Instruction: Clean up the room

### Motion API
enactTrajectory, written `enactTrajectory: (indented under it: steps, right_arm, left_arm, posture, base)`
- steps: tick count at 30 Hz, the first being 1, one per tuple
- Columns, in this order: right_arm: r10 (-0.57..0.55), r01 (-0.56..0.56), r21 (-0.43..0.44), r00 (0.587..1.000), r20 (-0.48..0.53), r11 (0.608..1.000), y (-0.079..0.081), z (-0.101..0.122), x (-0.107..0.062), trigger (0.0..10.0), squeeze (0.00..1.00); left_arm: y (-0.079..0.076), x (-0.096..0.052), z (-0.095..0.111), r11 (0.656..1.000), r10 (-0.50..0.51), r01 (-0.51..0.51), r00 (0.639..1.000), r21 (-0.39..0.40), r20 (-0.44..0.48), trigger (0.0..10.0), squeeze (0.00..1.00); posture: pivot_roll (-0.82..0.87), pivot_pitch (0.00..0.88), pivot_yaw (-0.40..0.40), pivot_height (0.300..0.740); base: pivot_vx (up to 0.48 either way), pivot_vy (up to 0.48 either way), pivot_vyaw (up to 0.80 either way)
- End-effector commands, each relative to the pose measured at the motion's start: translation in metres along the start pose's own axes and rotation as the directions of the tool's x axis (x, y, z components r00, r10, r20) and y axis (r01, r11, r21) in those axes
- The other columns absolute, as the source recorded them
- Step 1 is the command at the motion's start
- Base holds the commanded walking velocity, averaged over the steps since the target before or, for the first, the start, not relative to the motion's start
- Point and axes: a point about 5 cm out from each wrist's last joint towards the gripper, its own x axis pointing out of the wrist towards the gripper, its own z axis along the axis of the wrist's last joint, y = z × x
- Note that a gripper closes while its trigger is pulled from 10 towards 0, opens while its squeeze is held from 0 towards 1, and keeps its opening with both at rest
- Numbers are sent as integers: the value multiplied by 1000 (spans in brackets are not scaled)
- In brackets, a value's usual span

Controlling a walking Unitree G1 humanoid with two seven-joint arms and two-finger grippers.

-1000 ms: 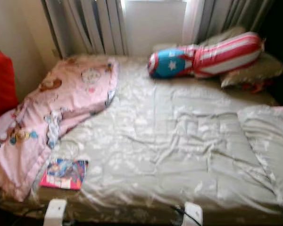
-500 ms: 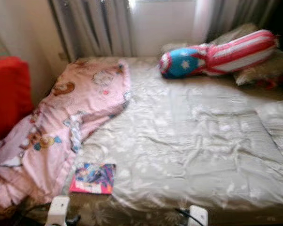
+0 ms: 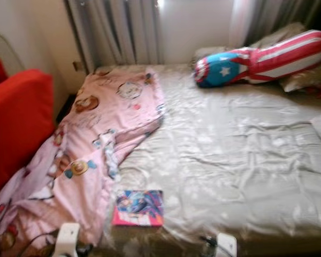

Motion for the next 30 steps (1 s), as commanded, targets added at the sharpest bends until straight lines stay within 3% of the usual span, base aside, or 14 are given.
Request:
enactTrajectory:
  steps: [1,11,20,30]
  right_arm:
    - [-28,28,-12,1000,-6,1000,-11,-2,-1,10000,0]
    - [-21,21,-41,1000,-4,999,-12,-1,-2,10000,0]
    - [-18,18,-49,1000,4,999,-11,1,-1,10000,0]
    - [-23,23,-25,1000,10,999,-10,2,-1,10000,0]
  left_arm:
    - [-7,1,3,1000,-17,17,1000,4,1,10000,0]
    - [-7,1,2,1000,-18,18,1000,9,4,10000,0]
    - [-8,1,2,1000,-26,26,1000,0,13,10000,0]
    - [-8,1,2,999,-31,31,999,5,12,10000,0]
  posture:
    - [36,0,11,740]
    - [35,0,10,740]
    - [35,0,8,740]
    - [36,0,7,740]
  base:
    - [0,480,0]
    - [0,76,0]
    - [0,0,800]
    - [0,0,0]
